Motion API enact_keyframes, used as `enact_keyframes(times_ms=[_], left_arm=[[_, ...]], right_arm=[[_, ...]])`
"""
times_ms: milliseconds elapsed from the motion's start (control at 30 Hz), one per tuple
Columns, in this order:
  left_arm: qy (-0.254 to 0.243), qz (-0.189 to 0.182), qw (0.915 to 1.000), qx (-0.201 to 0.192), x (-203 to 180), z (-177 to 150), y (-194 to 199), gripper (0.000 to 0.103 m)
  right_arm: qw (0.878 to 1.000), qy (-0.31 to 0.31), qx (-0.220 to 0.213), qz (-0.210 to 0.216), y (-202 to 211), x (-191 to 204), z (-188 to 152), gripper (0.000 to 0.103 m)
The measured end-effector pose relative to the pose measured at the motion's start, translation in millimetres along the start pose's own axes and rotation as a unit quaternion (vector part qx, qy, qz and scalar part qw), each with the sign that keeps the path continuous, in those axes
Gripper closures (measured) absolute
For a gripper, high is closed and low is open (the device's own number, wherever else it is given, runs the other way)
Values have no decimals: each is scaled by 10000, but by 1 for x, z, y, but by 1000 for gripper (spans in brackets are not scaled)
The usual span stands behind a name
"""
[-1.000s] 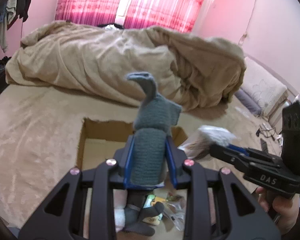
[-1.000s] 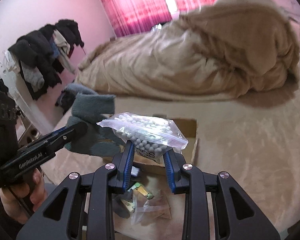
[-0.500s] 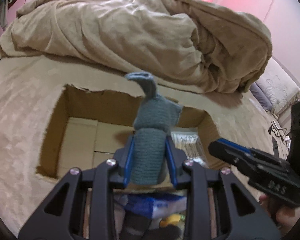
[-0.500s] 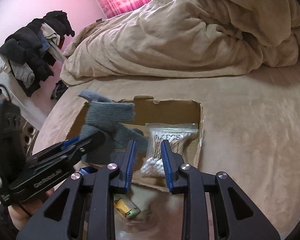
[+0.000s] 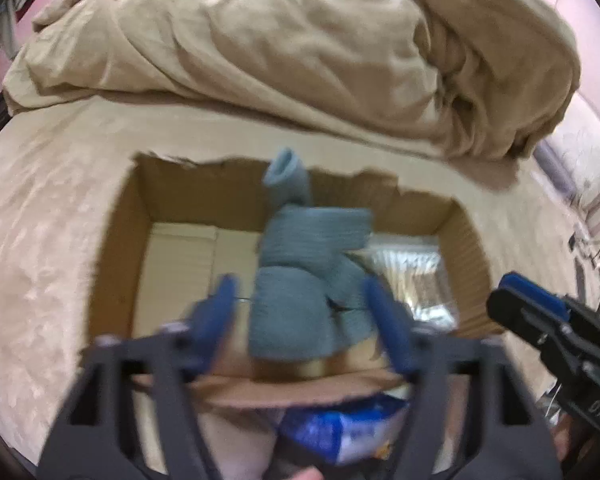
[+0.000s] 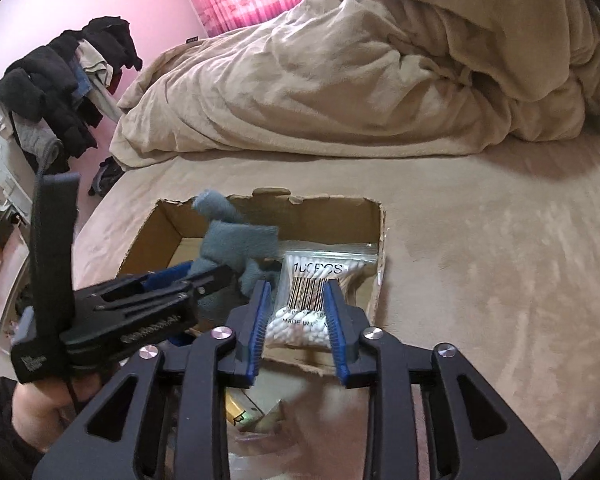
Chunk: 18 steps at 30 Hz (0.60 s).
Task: Organize objects
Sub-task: 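Drop the grey sock and bead bag into the cardboard box with both tools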
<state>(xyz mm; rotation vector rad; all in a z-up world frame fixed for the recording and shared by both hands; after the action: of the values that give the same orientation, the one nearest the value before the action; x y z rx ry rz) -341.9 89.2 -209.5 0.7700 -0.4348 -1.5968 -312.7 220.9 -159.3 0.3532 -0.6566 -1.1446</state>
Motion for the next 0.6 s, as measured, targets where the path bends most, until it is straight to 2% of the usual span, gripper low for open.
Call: enact_keyframes(times_ms=[200,533,600], left_arm=[[31,-41,9994,-342,9,12,50,23],[-128,-157,9965,-805,18,15,153,22],[-114,-166,9958,-898,22,16,172,22]], right_arm=[[9995,101,-173,-232,27,7,6,53],[9978,255,-433,-429,85,37,15,50],[9974,280,-500,-449,97,44,16,45]])
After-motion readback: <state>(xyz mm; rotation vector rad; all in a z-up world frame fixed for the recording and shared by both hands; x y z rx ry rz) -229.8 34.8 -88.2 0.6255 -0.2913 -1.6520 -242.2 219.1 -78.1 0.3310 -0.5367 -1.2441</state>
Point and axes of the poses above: each gripper's, at about its wrist camera, not at the fingertips, and y roughly against the way its jaws point, x to its left, z to its top, the point moved 10 cm from there along -y, roughly the way its jaws point, and after that the axes turned 11 degrees about -x, right-handed, at the moved point
